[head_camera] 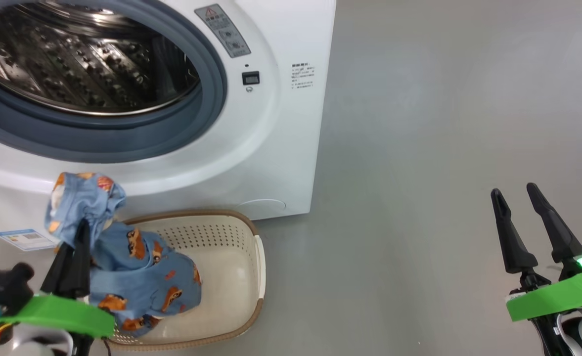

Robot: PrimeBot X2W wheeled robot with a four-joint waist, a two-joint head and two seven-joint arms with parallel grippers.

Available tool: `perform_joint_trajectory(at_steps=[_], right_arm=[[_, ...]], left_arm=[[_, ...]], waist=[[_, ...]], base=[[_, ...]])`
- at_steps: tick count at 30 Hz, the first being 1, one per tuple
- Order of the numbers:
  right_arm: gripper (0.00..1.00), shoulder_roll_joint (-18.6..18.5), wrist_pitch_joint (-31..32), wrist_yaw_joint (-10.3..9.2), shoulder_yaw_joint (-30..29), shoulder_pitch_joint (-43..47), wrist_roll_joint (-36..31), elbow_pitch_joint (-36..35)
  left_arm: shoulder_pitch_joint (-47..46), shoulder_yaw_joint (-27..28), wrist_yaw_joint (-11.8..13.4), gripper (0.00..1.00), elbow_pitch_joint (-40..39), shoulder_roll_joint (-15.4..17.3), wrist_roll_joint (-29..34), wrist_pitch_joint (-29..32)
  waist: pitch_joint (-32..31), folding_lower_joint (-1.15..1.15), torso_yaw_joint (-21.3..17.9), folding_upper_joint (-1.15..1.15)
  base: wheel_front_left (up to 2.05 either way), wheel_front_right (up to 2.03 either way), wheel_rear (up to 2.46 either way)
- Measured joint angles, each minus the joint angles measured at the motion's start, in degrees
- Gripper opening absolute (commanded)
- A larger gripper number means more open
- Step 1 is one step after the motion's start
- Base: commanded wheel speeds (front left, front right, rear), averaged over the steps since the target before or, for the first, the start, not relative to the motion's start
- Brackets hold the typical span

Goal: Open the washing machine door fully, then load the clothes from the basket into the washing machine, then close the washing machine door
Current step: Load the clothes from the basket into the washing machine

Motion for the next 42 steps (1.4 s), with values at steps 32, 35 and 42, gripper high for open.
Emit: perform_joint_trajectory(at_steps=[32, 35, 42], right_arm=[[1.00, 1.8, 0.0, 0.00, -1.5, 2.2, 0.3, -1.2], [1.00, 2.3, 0.0, 0.00, -1.4, 2.0, 0.3, -1.2], [1.00, 2.9, 0.0, 0.00, -1.5, -0.5, 0.3, -1.5]], left_arm=[[4.8, 4.4, 2.8, 0.00, -10.6, -1.3, 4.5, 1.1], [0.9, 4.3, 3.3, 0.00, -8.7, -1.2, 4.9, 2.2], [-9.4, 3.2, 4.3, 0.00, -2.7, -0.7, 6.4, 4.7]], waist=[[1.4, 0.00, -0.6, 0.00], [2.5, 0.00, -0.9, 0.00], [5.6, 0.01, -1.8, 0.00]], base=[[0.00, 0.00, 0.00], [0.00, 0.00, 0.00], [0.00, 0.00, 0.00]])
